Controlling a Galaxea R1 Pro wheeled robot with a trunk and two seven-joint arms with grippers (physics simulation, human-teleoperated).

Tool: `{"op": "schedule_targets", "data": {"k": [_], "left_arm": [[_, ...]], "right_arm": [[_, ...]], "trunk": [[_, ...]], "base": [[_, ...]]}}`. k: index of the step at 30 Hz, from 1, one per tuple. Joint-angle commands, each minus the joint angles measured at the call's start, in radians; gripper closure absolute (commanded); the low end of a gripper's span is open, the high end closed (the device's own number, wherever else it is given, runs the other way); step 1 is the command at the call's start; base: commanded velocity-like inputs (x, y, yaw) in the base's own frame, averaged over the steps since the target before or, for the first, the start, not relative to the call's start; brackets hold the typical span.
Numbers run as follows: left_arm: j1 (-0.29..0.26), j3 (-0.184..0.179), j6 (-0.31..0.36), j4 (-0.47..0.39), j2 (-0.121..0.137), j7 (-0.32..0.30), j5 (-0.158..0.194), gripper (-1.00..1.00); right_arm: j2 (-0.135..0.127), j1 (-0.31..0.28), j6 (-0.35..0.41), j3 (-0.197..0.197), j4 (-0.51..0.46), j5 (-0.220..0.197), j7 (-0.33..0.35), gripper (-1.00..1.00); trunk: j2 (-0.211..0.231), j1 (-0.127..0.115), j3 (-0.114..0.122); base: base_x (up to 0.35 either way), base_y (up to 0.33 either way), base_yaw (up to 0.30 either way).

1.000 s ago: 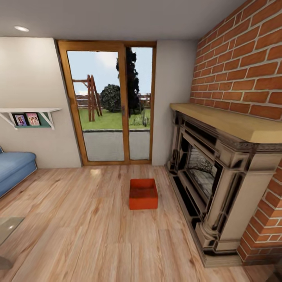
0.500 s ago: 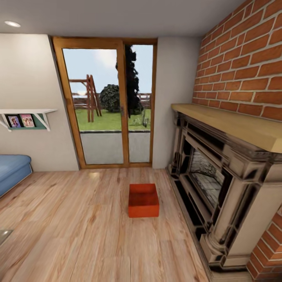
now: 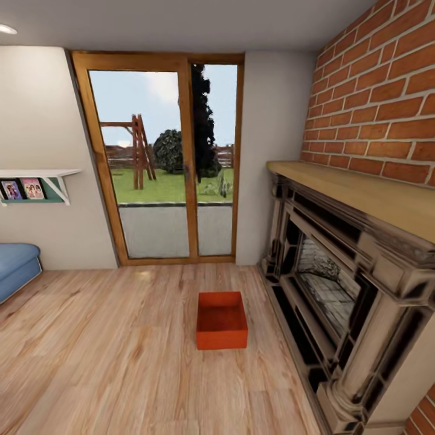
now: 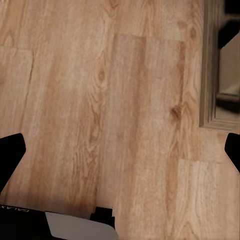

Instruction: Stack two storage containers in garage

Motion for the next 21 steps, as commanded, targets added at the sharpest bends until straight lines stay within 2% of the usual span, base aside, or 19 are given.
{"op": "schedule_targets", "data": {"k": [1, 10, 21], "left_arm": [[-0.001, 0.0, -0.007, 0.005, 0.0, 0.0, 0.004, -1.0], [-0.002, 0.0, -0.007, 0.004, -0.001, 0.002, 0.004, -1.0], [-0.002, 0.0, -0.007, 0.005, -0.001, 0.001, 0.004, -1.0]], "right_arm": [[0.0, -0.001, -0.007, 0.007, 0.004, 0.001, 0.0, -1.0], [0.0, -0.001, -0.007, 0.007, 0.004, 0.001, 0.0, -1.0], [0.0, -0.001, -0.007, 0.007, 0.004, 0.001, 0.0, -1.0]], "trunk": [[-0.001, 0.001, 0.0], [-0.001, 0.001, 0.0], [-0.001, 0.001, 0.0]], "base": [[0.325, 0.0, 0.0], [0.325, -0.011, 0.0], [0.325, -0.1, 0.0]]}}
